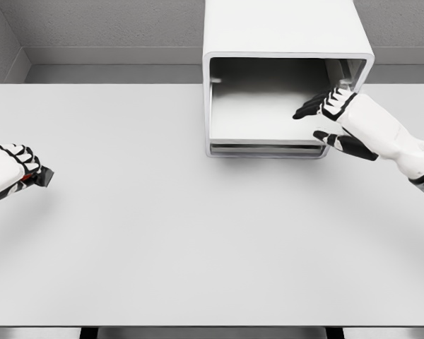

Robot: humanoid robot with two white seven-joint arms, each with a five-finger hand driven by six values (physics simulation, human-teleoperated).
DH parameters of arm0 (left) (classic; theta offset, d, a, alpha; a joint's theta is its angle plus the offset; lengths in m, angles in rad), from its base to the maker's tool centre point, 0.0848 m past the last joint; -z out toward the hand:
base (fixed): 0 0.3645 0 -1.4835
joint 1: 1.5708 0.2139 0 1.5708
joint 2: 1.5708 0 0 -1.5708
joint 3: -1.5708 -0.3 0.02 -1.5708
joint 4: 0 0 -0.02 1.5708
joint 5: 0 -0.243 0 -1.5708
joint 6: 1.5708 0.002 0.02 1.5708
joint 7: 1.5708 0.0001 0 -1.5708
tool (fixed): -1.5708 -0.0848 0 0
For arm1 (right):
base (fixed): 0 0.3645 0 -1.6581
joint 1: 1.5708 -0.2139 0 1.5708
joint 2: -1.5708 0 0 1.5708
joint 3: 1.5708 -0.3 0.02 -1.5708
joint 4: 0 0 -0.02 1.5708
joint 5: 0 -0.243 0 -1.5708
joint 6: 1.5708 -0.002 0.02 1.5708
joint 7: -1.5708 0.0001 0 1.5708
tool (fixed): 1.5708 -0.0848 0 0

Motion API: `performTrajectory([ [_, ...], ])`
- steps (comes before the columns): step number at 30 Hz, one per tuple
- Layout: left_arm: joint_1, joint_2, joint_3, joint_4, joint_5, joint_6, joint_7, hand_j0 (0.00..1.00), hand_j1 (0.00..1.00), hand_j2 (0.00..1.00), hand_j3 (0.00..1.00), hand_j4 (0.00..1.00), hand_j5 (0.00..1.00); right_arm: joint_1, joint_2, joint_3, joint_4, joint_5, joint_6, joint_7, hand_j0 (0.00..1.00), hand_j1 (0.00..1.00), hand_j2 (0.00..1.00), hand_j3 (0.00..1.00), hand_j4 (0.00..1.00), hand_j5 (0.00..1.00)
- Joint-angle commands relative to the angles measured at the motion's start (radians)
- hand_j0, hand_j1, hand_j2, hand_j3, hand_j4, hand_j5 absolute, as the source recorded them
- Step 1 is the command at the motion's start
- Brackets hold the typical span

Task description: Slide open multi-storey tabletop storage cabinets and put open load switch and slide close multi-storey tabletop storage cabinets

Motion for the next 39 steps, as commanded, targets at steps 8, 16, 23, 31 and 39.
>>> performTrajectory([
  [8,-0.043,-0.015,-0.023,-0.003,0.006,0.001,0.001,0.34,0.34,0.34,0.34,0.34,0.34,0.009,0.002,0.002,-0.031,-0.001,-0.001,-0.001,0.87,0.87,0.87,0.87,0.87,0.87],
  [16,-0.049,-0.023,-0.031,-0.005,0.009,0.001,0.001,0.34,0.34,0.34,0.34,0.34,0.34,0.048,0.015,0.010,-0.028,0.014,-0.001,-0.001,0.87,0.87,0.87,0.87,0.87,0.87],
  [23,-0.075,-0.037,-0.059,-0.005,0.007,0.001,0.001,0.34,0.34,0.34,0.34,0.34,0.34,0.077,0.024,0.021,-0.028,0.022,-0.001,-0.001,0.87,0.87,0.87,0.87,0.87,0.87],
  [31,-0.101,-0.055,-0.082,-0.005,0.007,0.001,0.001,0.34,0.34,0.34,0.34,0.34,0.34,0.101,0.021,0.019,-0.030,0.039,-0.001,-0.001,0.87,0.87,0.87,0.87,0.87,0.87],
  [39,-0.129,-0.072,-0.105,-0.006,0.009,0.001,0.001,0.34,0.34,0.34,0.34,0.34,0.34,0.132,0.010,0.010,-0.073,0.043,-0.001,-0.002,0.88,0.88,0.88,0.88,0.88,0.88],
])
